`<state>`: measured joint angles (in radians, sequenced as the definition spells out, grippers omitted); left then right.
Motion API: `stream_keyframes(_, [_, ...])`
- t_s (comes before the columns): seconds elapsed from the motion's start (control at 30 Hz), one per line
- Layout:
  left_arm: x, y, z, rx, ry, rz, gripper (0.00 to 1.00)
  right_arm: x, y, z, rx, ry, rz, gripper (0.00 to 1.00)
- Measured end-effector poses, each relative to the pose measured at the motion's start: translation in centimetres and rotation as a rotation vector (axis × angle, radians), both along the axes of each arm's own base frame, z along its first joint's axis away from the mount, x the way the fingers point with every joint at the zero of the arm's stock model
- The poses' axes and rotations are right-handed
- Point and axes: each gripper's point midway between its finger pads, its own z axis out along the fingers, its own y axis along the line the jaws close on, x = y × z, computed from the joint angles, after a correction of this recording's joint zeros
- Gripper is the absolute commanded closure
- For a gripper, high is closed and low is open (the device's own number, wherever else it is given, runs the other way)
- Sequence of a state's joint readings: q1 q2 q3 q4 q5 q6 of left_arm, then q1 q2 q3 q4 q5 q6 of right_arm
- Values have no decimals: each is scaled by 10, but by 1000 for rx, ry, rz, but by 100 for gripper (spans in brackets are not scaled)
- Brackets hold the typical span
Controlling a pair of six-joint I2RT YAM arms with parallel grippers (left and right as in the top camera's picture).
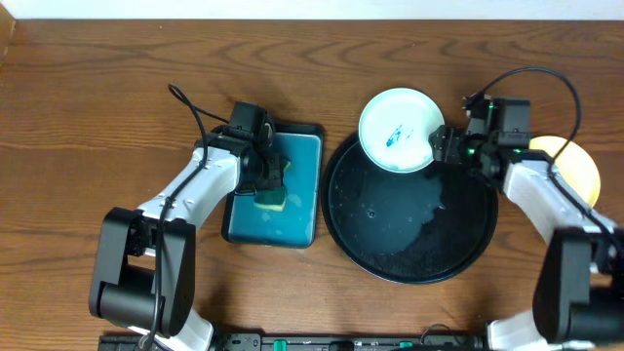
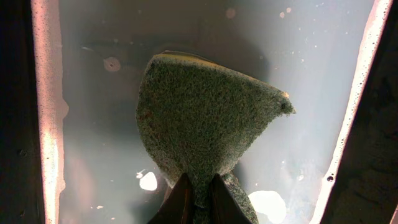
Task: Clean dirty plates on tray and stack at the side
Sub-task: 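Grip the remaining mint plate rim with the right gripper and pull it to center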
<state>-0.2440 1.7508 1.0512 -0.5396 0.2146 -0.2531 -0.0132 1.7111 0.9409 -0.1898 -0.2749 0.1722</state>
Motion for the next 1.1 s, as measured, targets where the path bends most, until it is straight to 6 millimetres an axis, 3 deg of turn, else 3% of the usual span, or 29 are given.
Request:
stream_keyframes(0.17, [0, 0, 0, 0, 0, 1, 92, 2, 4, -32, 10, 58, -20, 45])
stream_keyframes(0.23, [0, 0, 0, 0, 0, 0, 93, 4, 3, -38, 21, 65, -43, 57])
stream_keyframes(0.27, [0, 0, 0, 0, 0, 0, 92, 6, 3, -41, 25, 65, -56, 65])
stream_keyframes(0.53, [0, 0, 0, 0, 0, 0, 92, 0, 3, -45, 55, 113, -105, 98])
stream_keyframes(0.67, [0, 0, 0, 0, 0, 1, 93, -12, 4, -38, 60, 159, -107, 99])
stream_keyframes(0.93, [0, 0, 0, 0, 0, 0, 92, -65, 4, -19, 45, 318, -103, 99])
stream_keyframes(1.1, [0, 0, 0, 0, 0, 0, 92, -97, 3, -23, 33, 444, -108, 99])
